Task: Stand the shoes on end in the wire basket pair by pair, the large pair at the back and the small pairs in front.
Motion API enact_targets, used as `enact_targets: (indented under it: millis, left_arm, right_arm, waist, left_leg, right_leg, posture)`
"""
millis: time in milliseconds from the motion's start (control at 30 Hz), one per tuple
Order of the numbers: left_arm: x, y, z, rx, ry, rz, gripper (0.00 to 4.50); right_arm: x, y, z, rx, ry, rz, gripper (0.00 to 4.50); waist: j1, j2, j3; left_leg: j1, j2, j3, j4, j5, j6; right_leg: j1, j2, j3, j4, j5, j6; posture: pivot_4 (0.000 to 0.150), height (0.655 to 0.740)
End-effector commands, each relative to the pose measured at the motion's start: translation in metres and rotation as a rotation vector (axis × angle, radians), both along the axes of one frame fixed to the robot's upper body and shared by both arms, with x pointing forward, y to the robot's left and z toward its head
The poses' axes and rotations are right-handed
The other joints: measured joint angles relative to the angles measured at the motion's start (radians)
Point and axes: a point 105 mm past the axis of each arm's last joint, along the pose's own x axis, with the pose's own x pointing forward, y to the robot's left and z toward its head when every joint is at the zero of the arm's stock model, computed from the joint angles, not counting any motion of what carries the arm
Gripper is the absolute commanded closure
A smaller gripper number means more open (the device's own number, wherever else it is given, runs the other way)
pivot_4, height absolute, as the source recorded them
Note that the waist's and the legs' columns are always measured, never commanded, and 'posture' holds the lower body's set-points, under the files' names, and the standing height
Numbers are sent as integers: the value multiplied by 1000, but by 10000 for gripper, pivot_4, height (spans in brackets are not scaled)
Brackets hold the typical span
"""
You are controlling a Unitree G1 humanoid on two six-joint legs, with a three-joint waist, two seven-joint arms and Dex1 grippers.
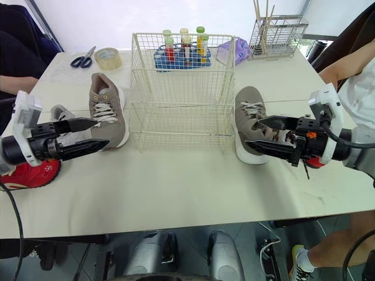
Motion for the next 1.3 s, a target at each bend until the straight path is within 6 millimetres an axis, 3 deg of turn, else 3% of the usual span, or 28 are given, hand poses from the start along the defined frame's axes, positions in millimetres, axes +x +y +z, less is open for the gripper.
enact_targets:
  millis: [33,500,700,967,1300]
  left_arm:
    - [-3,1,13,15,-58,-6,465]
    - [0,-11,19,-14,-90,-31,465]
    - [2,-20,21,-26,-101,-63,465]
    - [9,-40,24,-46,-126,-119,465]
    - [13,-46,23,-51,-154,-102,465]
  right_arm:
    - [-4,1,13,-23,-60,14,0]
    - [4,19,22,-82,-127,76,0]
    - [14,42,21,-139,-194,161,0]
    - [43,69,-11,-361,-261,292,0]
    - [70,88,-43,-465,-262,360,0]
  waist:
    - [0,0,0]
    - [1,0,0]
    - [-2,0,0]
    - [-2,0,0]
    - [-3,0,0]
  left_leg:
    - [0,0,0,0,0,0]
    - [-1,0,0,0,0,0]
    - [-1,0,0,0,0,-1]
    - [-2,-1,1,0,3,-5]
    - [-1,-1,1,1,4,-6]
  right_leg:
    - [0,0,0,0,0,0]
    - [0,0,0,0,0,0]
    - [-1,0,0,0,0,0]
    - [-1,0,0,0,2,3]
    - [-1,1,0,1,2,4]
  posture:
    - [1500,7400]
    - [1500,7400]
    - [1500,7400]
    - [1500,7400]
    - [1500,7400]
